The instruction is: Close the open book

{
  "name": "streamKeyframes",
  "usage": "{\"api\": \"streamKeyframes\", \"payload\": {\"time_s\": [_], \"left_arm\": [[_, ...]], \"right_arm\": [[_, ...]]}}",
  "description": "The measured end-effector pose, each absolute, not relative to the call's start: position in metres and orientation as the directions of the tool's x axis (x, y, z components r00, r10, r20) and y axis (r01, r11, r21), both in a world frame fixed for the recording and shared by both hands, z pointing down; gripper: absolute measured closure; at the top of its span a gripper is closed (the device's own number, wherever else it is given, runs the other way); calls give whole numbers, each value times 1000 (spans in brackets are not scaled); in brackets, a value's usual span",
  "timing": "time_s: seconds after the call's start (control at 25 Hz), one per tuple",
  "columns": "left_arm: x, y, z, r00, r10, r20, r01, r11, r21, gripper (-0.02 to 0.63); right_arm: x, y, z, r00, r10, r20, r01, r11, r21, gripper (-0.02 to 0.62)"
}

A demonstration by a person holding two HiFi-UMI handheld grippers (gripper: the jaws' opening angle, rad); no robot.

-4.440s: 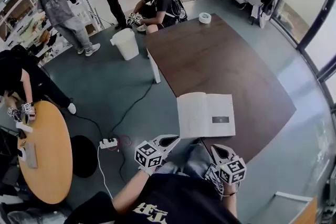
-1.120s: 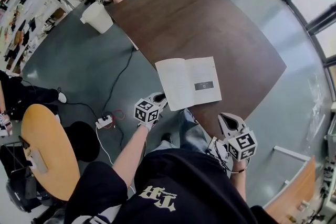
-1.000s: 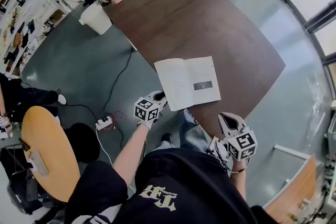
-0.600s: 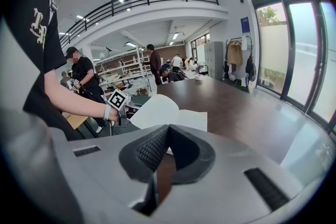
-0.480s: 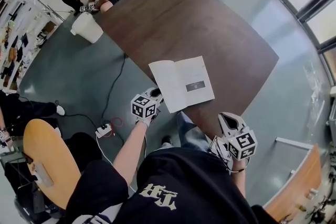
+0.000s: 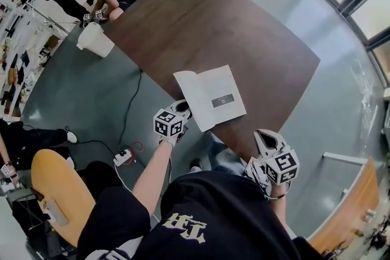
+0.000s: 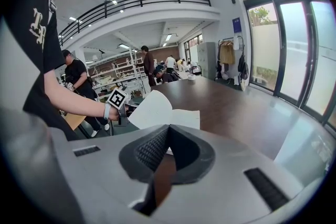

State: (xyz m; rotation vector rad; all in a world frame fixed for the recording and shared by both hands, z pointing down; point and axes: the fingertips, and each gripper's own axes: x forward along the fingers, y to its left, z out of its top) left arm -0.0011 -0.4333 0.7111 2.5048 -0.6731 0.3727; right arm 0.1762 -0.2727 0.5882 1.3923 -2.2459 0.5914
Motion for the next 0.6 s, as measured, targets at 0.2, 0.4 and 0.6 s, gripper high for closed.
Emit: {"api": "streamKeyframes", "payload": {"time_s": [0.2, 0.4, 0.6], "left_arm": [[8, -438, 709, 848, -370, 379, -512, -757, 405, 600], [21, -439, 708, 859, -347, 377, -490, -771, 407, 600], [34, -441, 709, 868, -327, 374, -471, -781, 410, 600]], "right_arm": [[181, -272, 588, -389, -730, 562, -913, 387, -130, 607], [189, -270, 589, -370, -736, 566, -922, 363, -131, 607], [197, -269, 592, -355, -741, 570, -930, 343, -133, 607]]}}
